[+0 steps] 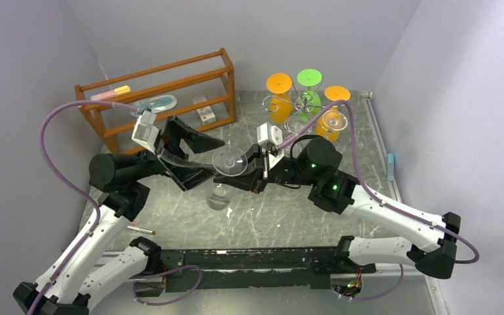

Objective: Place the wine glass upside down on the wine glass rack

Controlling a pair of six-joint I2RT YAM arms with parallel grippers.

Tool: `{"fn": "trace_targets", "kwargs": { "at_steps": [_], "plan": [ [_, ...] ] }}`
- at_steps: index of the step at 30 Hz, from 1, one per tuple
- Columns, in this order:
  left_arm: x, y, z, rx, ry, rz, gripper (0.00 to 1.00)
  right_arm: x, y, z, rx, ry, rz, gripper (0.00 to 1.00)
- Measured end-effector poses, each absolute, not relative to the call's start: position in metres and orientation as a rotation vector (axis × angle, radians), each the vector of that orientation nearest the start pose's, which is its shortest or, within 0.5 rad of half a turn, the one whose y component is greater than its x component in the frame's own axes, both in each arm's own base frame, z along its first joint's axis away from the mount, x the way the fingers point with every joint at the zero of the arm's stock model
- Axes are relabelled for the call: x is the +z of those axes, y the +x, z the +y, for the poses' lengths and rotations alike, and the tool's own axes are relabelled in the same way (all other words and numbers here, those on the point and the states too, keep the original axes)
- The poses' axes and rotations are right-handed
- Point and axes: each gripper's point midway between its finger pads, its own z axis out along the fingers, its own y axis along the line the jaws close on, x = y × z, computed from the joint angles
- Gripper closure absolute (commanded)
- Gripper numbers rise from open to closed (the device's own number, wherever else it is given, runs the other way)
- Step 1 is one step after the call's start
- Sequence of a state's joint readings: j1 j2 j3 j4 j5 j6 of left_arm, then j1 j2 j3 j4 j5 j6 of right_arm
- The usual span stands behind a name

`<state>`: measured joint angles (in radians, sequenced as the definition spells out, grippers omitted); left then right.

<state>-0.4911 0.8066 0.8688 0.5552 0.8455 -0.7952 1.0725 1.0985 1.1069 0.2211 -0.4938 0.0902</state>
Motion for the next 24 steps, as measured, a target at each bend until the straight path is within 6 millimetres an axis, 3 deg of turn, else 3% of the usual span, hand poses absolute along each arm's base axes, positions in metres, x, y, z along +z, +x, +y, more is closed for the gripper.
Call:
{"fn": "trace_targets", "kwargs": {
  "at_steps": [5,9,17,24],
  "plan": [
    [0.457,0.11,-0.238,-1.531,0.801,1.014,0.3,0.423,0.099,0.374,1.344,-1.065,1.057,1.0],
    [0.46,0.103,-0.235,-1.521,0.822,0.989,0.37,0.425,0.097,0.379,1.374,-1.068,1.058,1.0],
    [0.448,0.118,-0.244,-1.549,0.806,1.062,0.41,0.428,0.101,0.386,1.378,-1.069,1.062,1.0],
    [0.444,0.12,-0.244,-1.538,0.799,1.089,0.61,0.421,0.112,0.396,1.36,-1.064,1.097,1.0]
  ]
}}
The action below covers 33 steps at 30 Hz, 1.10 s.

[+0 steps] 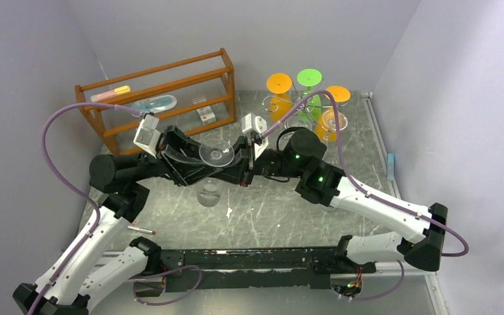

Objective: Place the wine glass upside down on the wine glass rack

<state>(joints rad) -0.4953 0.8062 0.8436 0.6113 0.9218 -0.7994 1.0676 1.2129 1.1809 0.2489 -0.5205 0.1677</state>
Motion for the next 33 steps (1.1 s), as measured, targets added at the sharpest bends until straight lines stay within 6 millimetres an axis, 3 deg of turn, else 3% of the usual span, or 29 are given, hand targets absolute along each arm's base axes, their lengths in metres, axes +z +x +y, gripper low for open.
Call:
{"fn": "trace_targets", "kwargs": {
  "at_steps": [6,11,17,25,29,33],
  "plan": [
    [0.448,0.127,-0.242,-1.484,0.759,1.11,0.77,0.424,0.121,0.4,1.324,-1.06,1.094,1.0],
    [0.449,0.128,-0.241,-1.47,0.745,1.108,0.58,0.425,0.121,0.401,1.321,-1.067,1.083,1.0],
    [0.447,0.132,-0.24,-1.467,0.717,1.093,0.57,0.422,0.124,0.403,1.311,-1.064,1.089,1.0],
    [0.451,0.13,-0.238,-1.463,0.702,1.051,0.43,0.422,0.122,0.403,1.316,-1.071,1.087,1.0],
    [0.454,0.13,-0.236,-1.458,0.69,1.034,0.43,0.418,0.121,0.404,1.321,-1.079,1.09,1.0],
    [0.454,0.13,-0.236,-1.461,0.686,1.032,0.54,0.417,0.12,0.404,1.328,-1.078,1.094,1.0]
  ]
}}
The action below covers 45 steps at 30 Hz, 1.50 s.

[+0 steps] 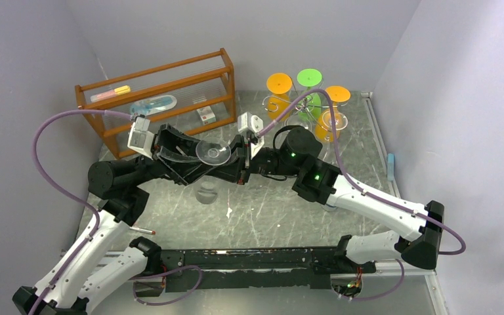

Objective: Place the wine glass upside down on the wine glass rack

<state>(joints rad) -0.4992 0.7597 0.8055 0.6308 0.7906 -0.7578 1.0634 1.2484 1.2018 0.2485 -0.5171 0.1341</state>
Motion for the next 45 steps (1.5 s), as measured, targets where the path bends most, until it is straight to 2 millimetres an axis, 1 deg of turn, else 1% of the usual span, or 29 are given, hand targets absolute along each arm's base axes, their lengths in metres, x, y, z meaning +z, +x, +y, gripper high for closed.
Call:
{"fn": "trace_targets", "kwargs": {
  "at_steps": [5,8,10,11,13,14,18,19,20,21,23,25,26,28,30,32,34,36,41,45],
  "plan": [
    [0.453,0.132,-0.238,-1.472,0.691,1.033,0.62,0.417,0.12,0.404,1.332,-1.073,1.095,1.0],
    [0.452,0.133,-0.239,-1.472,0.701,1.028,0.64,0.418,0.121,0.405,1.336,-1.067,1.098,1.0],
    [0.452,0.133,-0.24,-1.471,0.704,1.023,0.69,0.417,0.123,0.405,1.338,-1.063,1.104,1.0],
    [0.452,0.133,-0.24,-1.469,0.706,1.019,0.73,0.417,0.123,0.406,1.339,-1.061,1.106,1.0],
    [0.451,0.133,-0.24,-1.47,0.713,1.012,0.93,0.416,0.125,0.406,1.34,-1.058,1.112,1.0],
    [0.45,0.132,-0.24,-1.468,0.719,1.004,0.95,0.416,0.125,0.406,1.34,-1.056,1.113,1.0],
    [0.453,0.132,-0.24,-1.468,0.722,0.982,0.95,0.42,0.127,0.406,1.341,-1.047,1.099,1.0],
    [0.453,0.132,-0.24,-1.467,0.722,0.981,0.95,0.421,0.127,0.406,1.345,-1.045,1.099,0.96],
    [0.453,0.132,-0.24,-1.465,0.721,0.98,0.95,0.421,0.127,0.406,1.347,-1.042,1.103,0.91],
    [0.453,0.132,-0.24,-1.461,0.719,0.978,0.95,0.421,0.127,0.406,1.351,-1.038,1.108,0.83],
    [0.453,0.134,-0.239,-1.45,0.71,0.974,0.95,0.42,0.128,0.406,1.357,-1.024,1.124,0.63],
    [0.451,0.136,-0.239,-1.429,0.706,0.974,0.95,0.418,0.128,0.405,1.369,-1.001,1.149,0.48],
    [0.448,0.138,-0.239,-1.422,0.702,0.982,0.95,0.415,0.128,0.405,1.373,-0.989,1.163,0.41],
    [0.442,0.142,-0.24,-1.408,0.691,0.999,0.95,0.41,0.127,0.402,1.385,-0.965,1.189,0.33],
    [0.434,0.148,-0.241,-1.395,0.679,1.022,0.95,0.403,0.125,0.393,1.388,-0.925,1.219,0.3],
    [0.429,0.151,-0.242,-1.383,0.673,1.032,0.95,0.401,0.124,0.382,1.388,-0.879,1.242,0.27],
    [0.428,0.153,-0.241,-1.366,0.673,1.026,0.95,0.406,0.124,0.373,1.389,-0.832,1.249,0.25],
    [0.43,0.153,-0.24,-1.348,0.675,1.01,0.95,0.416,0.125,0.365,1.392,-0.779,1.25,0.25],
    [0.437,0.152,-0.239,-1.308,0.696,0.948,0.95,0.43,0.134,0.349,1.401,-0.617,1.323,0.26],
    [0.438,0.152,-0.238,-1.28,0.712,0.909,0.95,0.434,0.142,0.343,1.442,-0.472,1.401,0.32]
  ]
}}
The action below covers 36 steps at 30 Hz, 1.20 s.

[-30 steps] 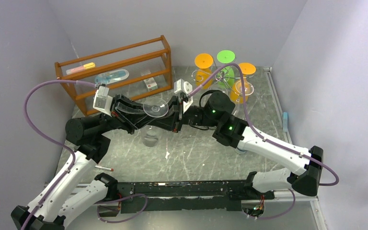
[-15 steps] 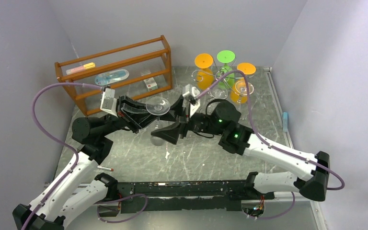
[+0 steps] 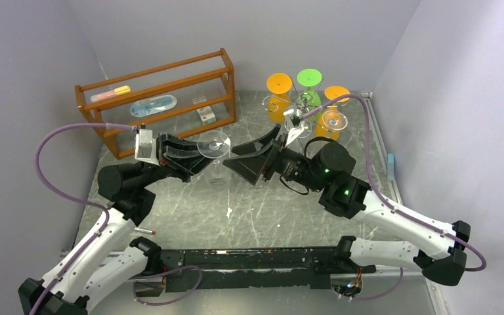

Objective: Place the wine glass upside down on the wine glass rack

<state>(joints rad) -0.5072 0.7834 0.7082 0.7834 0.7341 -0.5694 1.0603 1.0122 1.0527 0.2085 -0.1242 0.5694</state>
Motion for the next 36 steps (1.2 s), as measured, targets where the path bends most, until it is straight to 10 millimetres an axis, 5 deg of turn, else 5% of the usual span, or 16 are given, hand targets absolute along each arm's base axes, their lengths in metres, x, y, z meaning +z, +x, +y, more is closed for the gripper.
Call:
{"fn": "trace_targets", "kwargs": {
  "at_steps": [10,16,23,26,32,36],
  "plan": [
    [0.434,0.15,-0.238,-1.239,0.753,0.863,0.95,0.451,0.145,0.337,1.595,-0.228,1.485,0.37],
    [0.429,0.149,-0.24,-1.219,0.797,0.852,0.95,0.468,0.156,0.343,1.64,-0.097,1.522,0.61],
    [0.421,0.15,-0.243,-1.19,0.836,0.859,0.95,0.447,0.164,0.358,1.645,-0.035,1.649,0.76],
    [0.416,0.152,-0.243,-1.177,0.846,0.88,0.95,0.442,0.165,0.36,1.652,-0.02,1.679,0.94],
    [0.411,0.153,-0.243,-1.143,0.868,0.885,0.56,0.441,0.162,0.361,1.704,0.026,1.716,1.0],
    [0.4,0.159,-0.247,-1.157,0.872,0.944,0.55,0.435,0.157,0.358,1.725,0.035,1.729,1.0]
  ]
}}
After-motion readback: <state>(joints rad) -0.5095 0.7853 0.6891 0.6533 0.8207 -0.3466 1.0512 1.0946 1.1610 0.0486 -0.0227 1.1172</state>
